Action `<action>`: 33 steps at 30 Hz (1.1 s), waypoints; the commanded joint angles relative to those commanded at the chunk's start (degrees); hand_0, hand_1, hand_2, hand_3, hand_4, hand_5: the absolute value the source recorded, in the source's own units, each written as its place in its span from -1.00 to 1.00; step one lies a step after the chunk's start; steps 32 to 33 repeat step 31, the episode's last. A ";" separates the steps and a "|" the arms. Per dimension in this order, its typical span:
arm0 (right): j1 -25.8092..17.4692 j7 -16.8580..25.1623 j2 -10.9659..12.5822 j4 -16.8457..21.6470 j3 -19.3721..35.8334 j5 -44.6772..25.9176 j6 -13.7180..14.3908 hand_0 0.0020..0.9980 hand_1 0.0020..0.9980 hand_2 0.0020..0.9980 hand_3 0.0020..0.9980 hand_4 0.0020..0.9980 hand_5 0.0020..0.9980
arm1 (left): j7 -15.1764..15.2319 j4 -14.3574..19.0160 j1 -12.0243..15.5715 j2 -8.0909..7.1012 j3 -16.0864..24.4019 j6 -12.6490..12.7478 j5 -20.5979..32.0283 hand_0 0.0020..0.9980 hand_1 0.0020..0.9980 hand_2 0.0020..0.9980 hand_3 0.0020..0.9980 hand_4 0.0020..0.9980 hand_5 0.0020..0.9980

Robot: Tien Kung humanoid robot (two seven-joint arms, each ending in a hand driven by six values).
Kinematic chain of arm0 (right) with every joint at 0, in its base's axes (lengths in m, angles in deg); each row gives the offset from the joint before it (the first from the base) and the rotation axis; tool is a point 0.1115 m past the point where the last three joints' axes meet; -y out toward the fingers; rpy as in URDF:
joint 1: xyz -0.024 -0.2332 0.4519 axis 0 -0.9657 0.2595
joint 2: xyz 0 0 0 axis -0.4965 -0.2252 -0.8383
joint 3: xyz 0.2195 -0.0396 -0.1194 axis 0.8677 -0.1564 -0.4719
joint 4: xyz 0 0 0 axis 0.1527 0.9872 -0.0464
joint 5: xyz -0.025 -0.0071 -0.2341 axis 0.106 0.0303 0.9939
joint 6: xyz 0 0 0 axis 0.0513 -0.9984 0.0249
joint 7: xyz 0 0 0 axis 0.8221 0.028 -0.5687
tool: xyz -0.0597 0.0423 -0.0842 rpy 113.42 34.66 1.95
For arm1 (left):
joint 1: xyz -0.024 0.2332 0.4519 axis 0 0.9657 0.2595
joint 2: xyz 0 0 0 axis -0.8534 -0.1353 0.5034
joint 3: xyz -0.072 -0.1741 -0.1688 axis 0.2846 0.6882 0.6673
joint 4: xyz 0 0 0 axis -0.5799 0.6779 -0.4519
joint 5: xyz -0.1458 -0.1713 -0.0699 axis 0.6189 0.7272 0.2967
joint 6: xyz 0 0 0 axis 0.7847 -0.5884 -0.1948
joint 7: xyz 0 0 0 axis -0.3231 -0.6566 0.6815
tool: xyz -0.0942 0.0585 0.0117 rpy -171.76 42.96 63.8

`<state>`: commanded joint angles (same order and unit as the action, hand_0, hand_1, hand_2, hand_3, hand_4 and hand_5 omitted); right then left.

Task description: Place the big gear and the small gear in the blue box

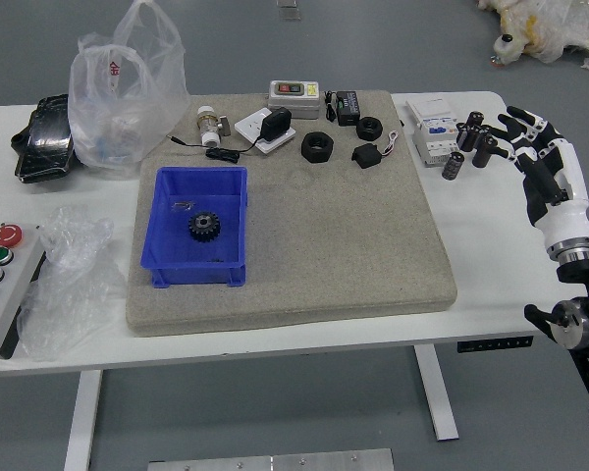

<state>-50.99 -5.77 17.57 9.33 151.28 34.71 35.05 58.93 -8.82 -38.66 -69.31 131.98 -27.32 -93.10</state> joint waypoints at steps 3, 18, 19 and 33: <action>0.14 0.41 -0.11 0.06 -0.51 -3.82 -1.87 0.23 0.36 0.45 0.39 0.53 -0.09 | 0.02 0.00 0.22 0.21 -0.17 0.11 0.40 0.49 0.43 0.42 0.67 0.48 -0.09; 0.69 -2.03 -0.43 0.40 -2.97 -15.28 -7.39 0.17 0.20 0.32 0.35 0.62 0.16 | 0.02 0.00 -0.41 0.79 -0.08 -0.06 0.05 0.49 0.43 0.42 0.67 0.49 -0.09; 0.71 -2.11 -0.44 0.34 -2.97 -15.40 -7.47 0.17 0.20 0.32 0.35 0.62 0.16 | 0.06 -0.01 -0.44 0.81 -0.14 -0.03 0.15 0.49 0.43 0.42 0.67 0.49 -0.09; 0.61 -2.77 -0.37 -0.35 -2.90 -16.14 -7.36 0.14 0.17 0.29 0.33 0.58 0.09 | 0.56 -0.08 -0.73 1.11 -0.70 0.21 1.03 0.49 0.43 0.42 0.67 0.49 -0.08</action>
